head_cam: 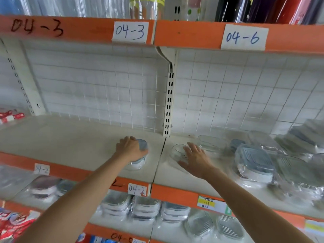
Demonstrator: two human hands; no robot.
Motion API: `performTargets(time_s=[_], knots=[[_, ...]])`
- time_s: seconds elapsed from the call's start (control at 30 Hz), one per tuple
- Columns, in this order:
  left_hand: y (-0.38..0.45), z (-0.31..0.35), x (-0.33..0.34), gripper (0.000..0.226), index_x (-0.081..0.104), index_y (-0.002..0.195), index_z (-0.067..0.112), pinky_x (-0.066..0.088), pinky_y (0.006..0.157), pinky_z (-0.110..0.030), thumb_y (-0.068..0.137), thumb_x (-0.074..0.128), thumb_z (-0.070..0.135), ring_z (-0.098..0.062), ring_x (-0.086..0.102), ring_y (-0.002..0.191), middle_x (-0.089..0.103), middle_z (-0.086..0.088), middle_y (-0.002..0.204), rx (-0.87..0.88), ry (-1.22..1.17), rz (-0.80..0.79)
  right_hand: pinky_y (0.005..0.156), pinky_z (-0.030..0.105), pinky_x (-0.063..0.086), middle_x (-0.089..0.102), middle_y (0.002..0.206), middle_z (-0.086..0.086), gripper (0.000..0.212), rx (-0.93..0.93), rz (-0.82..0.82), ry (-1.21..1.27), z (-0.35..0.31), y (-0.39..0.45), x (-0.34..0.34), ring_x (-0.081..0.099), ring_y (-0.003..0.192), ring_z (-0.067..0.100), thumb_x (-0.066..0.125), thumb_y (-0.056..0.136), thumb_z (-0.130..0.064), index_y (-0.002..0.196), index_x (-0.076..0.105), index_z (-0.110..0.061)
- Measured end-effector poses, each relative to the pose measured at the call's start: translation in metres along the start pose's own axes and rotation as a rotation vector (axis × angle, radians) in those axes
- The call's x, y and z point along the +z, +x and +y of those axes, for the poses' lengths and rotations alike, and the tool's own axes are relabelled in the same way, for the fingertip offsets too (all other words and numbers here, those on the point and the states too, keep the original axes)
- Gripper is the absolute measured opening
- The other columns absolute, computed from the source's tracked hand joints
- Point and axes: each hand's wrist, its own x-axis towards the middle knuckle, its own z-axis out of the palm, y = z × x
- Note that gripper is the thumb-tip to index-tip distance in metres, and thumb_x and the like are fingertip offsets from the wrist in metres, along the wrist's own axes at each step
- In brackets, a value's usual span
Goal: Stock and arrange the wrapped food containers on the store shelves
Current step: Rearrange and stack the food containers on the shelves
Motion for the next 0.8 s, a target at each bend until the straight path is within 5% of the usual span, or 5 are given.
performTargets(time_s=[0.1, 0.4, 0.8], knots=[[0.005, 0.007, 0.018, 0.101, 0.016, 0.146, -0.001, 0.035, 0.104, -0.039, 0.081, 0.057, 0.063, -0.034, 0.036, 0.129, 0.030, -0.019, 0.144, -0.127, -0.092, -0.056, 0.112, 0.036, 0.017, 0.027, 0.148, 0.012, 0.073, 0.100, -0.042, 0.010, 0.000, 0.006, 0.004, 0.024, 0.137, 0.026, 0.038, 0.093, -0.056, 0.144, 0.022, -0.007], [0.003, 0.005, 0.038, 0.092, 0.016, 0.148, 0.016, 0.030, 0.104, -0.038, 0.080, 0.056, 0.065, -0.031, 0.036, 0.129, 0.030, -0.008, 0.146, -0.099, -0.077, 0.064, 0.106, 0.038, 0.027, 0.028, 0.136, 0.015, 0.095, 0.153, -0.163, 0.102, 0.011, 0.031, 0.006, 0.027, 0.128, 0.031, 0.061, 0.076, -0.065, 0.137, 0.026, -0.002], [-0.046, 0.050, 0.051, 0.104, 0.017, 0.149, 0.009, 0.028, 0.103, -0.041, 0.073, 0.070, 0.055, -0.029, 0.032, 0.130, 0.030, -0.008, 0.149, -0.213, -0.076, 0.375, 0.099, 0.036, 0.027, 0.038, 0.119, 0.011, 0.081, 0.058, 0.190, 0.157, 0.014, 0.021, 0.033, 0.035, 0.112, 0.029, 0.058, 0.073, -0.056, 0.130, 0.033, -0.004]])
